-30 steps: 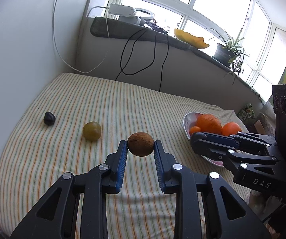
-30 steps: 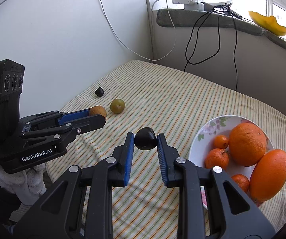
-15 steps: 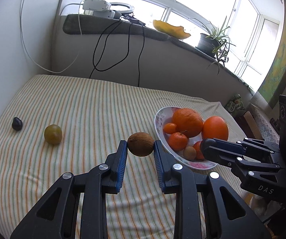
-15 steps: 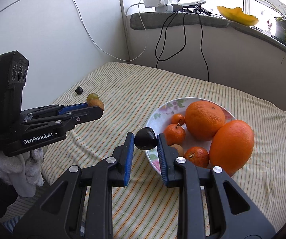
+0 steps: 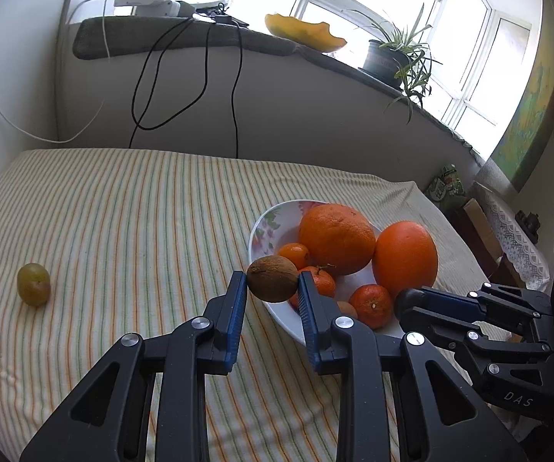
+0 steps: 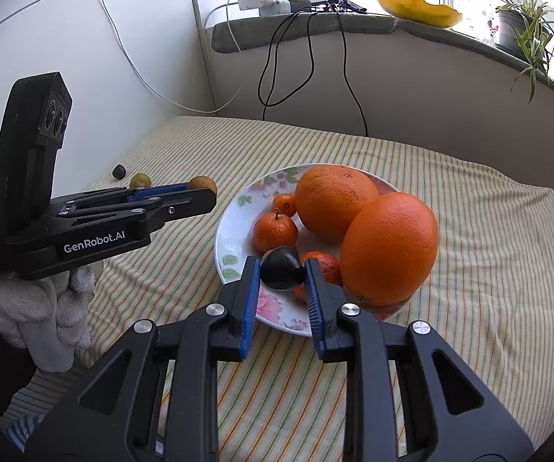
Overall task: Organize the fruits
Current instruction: 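Carry the dark plum and kiwi over the plate with both tools, then open the right tool in the plate while the left tool releases the kiwi, then grasp a yellow-green plum with the right tool while the left tool grasps a black plum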
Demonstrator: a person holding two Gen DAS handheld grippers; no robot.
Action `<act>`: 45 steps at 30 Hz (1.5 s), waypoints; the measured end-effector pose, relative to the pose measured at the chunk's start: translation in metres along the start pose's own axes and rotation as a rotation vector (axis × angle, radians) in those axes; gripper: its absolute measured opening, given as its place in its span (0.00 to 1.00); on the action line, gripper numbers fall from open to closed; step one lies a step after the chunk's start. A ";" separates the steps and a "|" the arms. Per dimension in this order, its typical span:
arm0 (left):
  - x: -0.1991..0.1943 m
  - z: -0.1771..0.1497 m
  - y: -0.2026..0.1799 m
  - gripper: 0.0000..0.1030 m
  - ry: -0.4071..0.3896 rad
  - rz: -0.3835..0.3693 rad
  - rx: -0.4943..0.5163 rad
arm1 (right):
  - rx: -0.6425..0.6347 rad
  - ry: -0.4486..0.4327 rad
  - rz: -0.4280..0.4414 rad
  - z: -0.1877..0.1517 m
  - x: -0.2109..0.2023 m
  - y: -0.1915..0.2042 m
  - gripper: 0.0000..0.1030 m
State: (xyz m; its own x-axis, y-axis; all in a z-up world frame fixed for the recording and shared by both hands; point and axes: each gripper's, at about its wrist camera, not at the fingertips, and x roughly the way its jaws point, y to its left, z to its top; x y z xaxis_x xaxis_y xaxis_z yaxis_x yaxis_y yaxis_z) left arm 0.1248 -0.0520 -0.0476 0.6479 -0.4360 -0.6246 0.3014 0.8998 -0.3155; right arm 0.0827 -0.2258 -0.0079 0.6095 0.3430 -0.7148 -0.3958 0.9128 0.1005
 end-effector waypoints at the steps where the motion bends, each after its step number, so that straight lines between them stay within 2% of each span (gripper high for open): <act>1: 0.002 0.001 -0.001 0.25 0.004 -0.002 0.003 | 0.001 0.000 -0.002 0.001 0.001 -0.001 0.24; 15: 0.018 0.003 -0.009 0.25 0.034 -0.004 0.026 | -0.037 0.005 -0.050 0.010 0.021 -0.001 0.24; 27: 0.020 0.003 -0.014 0.25 0.037 -0.005 0.032 | -0.054 -0.003 -0.062 0.013 0.020 0.001 0.25; 30: 0.019 0.004 -0.014 0.25 0.037 -0.005 0.033 | -0.056 -0.009 -0.070 0.013 0.019 0.001 0.38; 35: 0.018 0.004 -0.016 0.25 0.039 -0.005 0.041 | -0.059 -0.019 -0.071 0.013 0.015 0.002 0.43; 37: 0.018 0.005 -0.017 0.32 0.036 -0.007 0.043 | -0.064 -0.024 -0.071 0.014 0.014 0.003 0.50; 41: 0.015 0.006 -0.020 0.35 0.027 -0.003 0.054 | -0.073 -0.030 -0.074 0.013 0.011 0.004 0.56; 43: 0.014 0.006 -0.020 0.43 0.024 -0.001 0.054 | -0.075 -0.033 -0.067 0.012 0.010 0.005 0.63; 45: 0.012 0.007 -0.020 0.48 0.019 0.001 0.051 | -0.076 -0.041 -0.078 0.012 0.008 0.006 0.66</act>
State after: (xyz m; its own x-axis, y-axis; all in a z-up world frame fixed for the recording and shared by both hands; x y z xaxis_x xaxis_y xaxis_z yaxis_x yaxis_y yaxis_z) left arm 0.1314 -0.0749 -0.0442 0.6350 -0.4349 -0.6384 0.3363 0.8997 -0.2784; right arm 0.0935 -0.2150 -0.0042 0.6674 0.2814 -0.6895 -0.3958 0.9183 -0.0084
